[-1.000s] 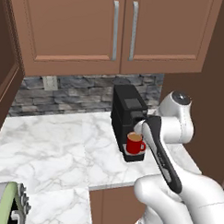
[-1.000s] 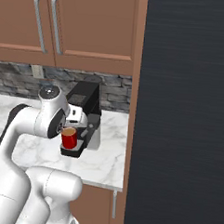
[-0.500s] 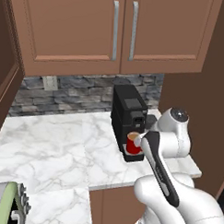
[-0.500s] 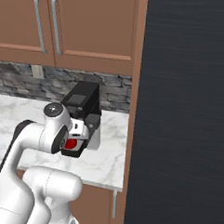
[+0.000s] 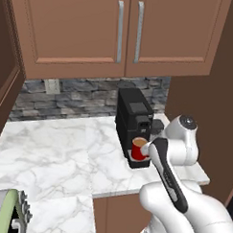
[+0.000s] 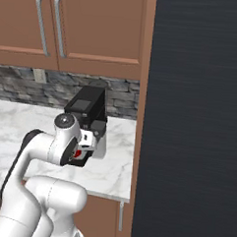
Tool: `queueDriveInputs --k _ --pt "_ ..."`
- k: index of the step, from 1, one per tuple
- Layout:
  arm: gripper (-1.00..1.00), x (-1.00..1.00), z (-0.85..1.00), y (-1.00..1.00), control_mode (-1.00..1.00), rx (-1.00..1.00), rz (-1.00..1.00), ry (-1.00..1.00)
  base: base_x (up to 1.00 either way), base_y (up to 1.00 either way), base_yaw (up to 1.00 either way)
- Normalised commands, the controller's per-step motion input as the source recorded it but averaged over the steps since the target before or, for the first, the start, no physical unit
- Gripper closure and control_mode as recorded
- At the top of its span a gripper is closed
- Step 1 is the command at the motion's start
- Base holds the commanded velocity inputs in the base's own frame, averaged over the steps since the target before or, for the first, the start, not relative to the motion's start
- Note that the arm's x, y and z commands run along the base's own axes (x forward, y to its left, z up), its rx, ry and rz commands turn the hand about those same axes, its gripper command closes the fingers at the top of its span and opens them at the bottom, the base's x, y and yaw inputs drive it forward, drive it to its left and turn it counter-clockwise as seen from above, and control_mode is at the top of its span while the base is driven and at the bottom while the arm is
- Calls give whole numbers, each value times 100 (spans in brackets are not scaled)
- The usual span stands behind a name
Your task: Pick up the brewed coffee from the coffee machine and place it next to the breakfast plate on the dining counter.
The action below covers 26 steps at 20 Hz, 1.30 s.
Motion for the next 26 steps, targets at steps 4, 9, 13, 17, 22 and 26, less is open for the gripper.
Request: queueDriveInputs --k 4,9,13,17,22,26 --pt "-100 10 -31 -3 -100 2 9 0 0 0 0" --pt "-100 11 -41 0 -100 0 9 -3 0 0 0" --pt "-100 18 -46 0 -100 0 9 -2 0 0 0" --pt "-100 18 -50 0 -100 0 9 -3 0 0 0" --pt "-100 12 -51 0 -100 0 9 -3 0 0 0" --pt "-100 4 -48 6 -100 0 7 -5 0 0 0"
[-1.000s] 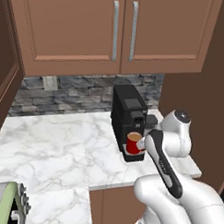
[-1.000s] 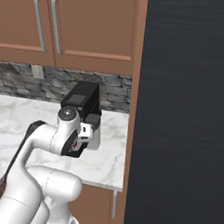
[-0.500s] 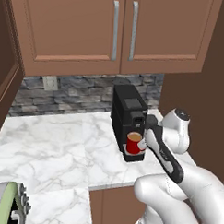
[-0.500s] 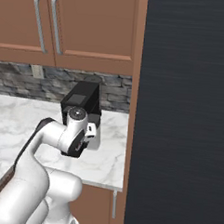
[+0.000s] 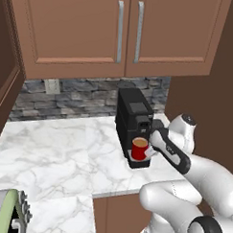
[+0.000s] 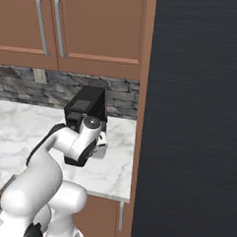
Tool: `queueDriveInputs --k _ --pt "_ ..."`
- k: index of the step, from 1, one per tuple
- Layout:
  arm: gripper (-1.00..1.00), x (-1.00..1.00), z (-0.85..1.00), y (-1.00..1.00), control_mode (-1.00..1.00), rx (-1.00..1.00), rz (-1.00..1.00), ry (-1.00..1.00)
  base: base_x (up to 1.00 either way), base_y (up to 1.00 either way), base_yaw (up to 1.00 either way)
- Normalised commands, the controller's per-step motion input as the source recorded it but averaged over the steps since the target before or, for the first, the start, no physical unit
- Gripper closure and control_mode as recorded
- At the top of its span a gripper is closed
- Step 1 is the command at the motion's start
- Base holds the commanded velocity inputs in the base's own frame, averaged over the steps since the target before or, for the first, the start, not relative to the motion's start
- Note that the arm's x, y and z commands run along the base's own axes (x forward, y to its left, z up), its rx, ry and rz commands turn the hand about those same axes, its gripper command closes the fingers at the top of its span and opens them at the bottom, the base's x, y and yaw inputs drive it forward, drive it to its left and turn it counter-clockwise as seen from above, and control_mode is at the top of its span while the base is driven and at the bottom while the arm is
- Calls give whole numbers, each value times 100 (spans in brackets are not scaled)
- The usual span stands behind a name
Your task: Pick up the brewed coffee from the coffee machine and place it next to the breakfast plate on the dining counter.
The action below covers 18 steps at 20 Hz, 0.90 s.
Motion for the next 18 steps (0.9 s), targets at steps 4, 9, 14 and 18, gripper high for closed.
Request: queueDriveInputs --k 4,9,14,18 --pt "-100 2 -42 25 -100 0 4 -3 0 0 0" --pt "-100 1 -32 30 -100 0 1 0 0 0 0" --pt "-100 0 -27 18 -100 0 1 0 0 0 0" --pt "-100 -6 -4 11 -100 0 3 -3 0 0 0"
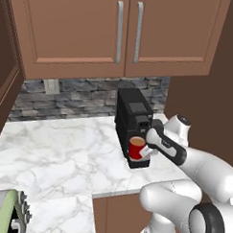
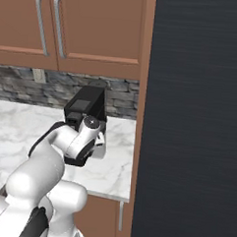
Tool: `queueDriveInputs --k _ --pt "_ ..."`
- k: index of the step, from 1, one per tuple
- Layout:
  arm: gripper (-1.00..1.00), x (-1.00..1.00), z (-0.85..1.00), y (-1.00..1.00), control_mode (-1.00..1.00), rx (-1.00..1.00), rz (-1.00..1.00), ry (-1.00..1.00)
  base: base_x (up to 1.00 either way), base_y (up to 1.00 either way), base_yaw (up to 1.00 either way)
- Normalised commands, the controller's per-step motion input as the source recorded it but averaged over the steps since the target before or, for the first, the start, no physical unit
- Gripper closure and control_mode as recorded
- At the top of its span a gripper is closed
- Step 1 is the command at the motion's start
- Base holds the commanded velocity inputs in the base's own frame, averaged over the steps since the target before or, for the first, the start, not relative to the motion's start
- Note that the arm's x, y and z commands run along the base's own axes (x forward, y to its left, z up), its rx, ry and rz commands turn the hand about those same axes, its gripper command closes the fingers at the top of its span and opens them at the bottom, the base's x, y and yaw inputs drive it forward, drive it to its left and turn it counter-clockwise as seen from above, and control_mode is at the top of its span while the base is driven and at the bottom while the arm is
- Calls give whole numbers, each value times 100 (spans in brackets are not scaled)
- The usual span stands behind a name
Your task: Pick up the brewed coffee from the coffee machine and place it next to the breakfast plate on the dining counter.
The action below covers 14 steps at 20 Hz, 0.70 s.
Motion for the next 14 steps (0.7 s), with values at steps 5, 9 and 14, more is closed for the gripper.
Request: queueDriveInputs --k 5,9,14 --pt "-100 -8 0 21 -100 0 3 -1 0 0 0" --pt "100 0 -8 28 -100 0 1 0 0 0 0" --pt "100 0 -15 17 -100 0 0 0 0 0 0"
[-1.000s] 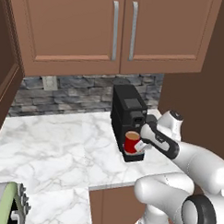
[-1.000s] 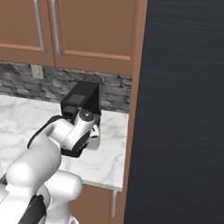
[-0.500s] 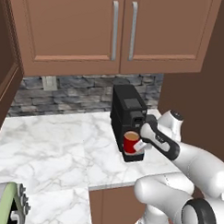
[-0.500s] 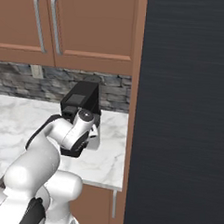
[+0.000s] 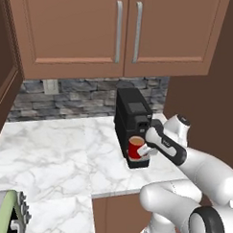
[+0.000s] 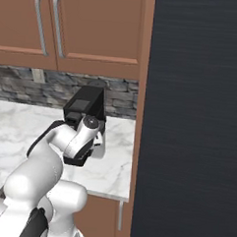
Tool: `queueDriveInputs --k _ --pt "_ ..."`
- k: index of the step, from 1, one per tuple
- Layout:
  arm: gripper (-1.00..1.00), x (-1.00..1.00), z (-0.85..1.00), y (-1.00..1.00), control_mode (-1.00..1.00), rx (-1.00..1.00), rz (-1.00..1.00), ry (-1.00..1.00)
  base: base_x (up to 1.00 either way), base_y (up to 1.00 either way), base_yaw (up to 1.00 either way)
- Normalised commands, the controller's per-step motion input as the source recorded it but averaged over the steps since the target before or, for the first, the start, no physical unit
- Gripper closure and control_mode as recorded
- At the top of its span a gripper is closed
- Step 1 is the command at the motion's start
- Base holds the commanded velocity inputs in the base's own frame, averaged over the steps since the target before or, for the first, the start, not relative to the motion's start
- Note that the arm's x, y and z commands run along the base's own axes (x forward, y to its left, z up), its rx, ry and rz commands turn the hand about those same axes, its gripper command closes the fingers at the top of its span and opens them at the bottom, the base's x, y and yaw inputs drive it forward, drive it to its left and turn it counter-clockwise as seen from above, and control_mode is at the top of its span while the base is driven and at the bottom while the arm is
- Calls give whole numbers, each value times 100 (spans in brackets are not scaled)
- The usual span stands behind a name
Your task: Pick up the brewed coffee from the coffee machine and place it next to the breakfast plate on the dining counter.
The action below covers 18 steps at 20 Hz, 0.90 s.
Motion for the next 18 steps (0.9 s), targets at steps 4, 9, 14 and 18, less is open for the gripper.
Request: queueDriveInputs --k 4,9,14,18 --pt "100 0 -7 22 -100 0 6 0 0 0 0" --pt "100 -17 0 20 -100 -1 14 0 0 0 0" --pt "100 -55 16 25 -100 -10 11 0 0 0 0" --pt "100 -63 59 8 -100 -8 5 0 0 0 0"
